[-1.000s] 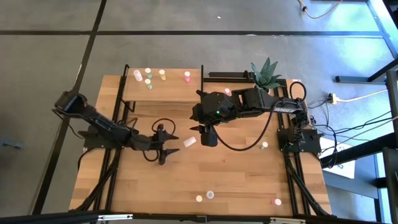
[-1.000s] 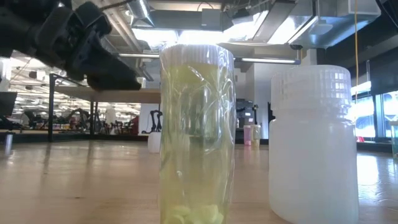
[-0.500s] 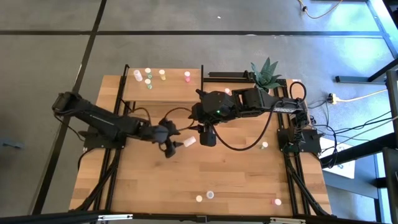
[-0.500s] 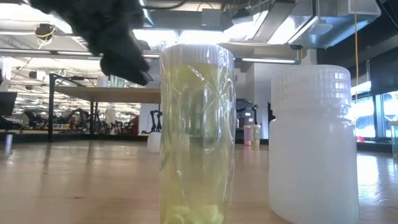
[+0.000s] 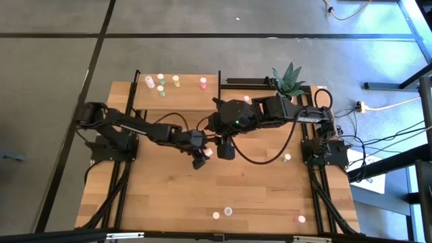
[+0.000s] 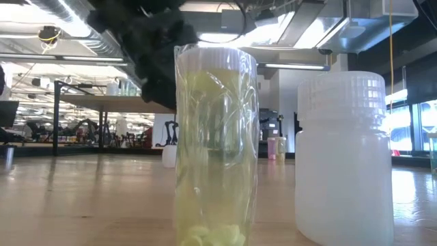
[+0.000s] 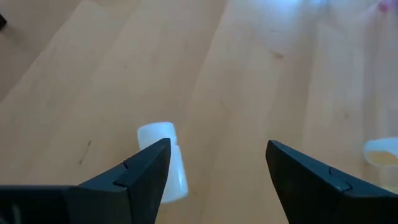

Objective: Pick and place medicine bottles onto shelf by color
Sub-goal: Put the top white pill bottle aligned with the other white pill bottle on the shelf

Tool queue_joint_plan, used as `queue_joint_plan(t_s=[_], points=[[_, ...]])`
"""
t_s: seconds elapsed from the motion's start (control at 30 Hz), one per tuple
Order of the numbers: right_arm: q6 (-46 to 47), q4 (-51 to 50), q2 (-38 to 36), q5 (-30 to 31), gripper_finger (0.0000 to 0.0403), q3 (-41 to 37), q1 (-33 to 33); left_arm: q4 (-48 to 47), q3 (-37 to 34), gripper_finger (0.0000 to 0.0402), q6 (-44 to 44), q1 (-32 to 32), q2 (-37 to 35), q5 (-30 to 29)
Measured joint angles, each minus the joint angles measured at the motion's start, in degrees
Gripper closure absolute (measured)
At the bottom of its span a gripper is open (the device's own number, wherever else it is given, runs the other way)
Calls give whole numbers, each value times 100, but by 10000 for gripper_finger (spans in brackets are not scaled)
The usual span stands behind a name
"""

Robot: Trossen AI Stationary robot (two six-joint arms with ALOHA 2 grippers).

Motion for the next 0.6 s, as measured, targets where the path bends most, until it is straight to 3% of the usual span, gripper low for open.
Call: queue_joint_plan(t_s=[0.6], points=[[-3,53,1,2,217,0,0,1,104,143,161,250,774,-33]])
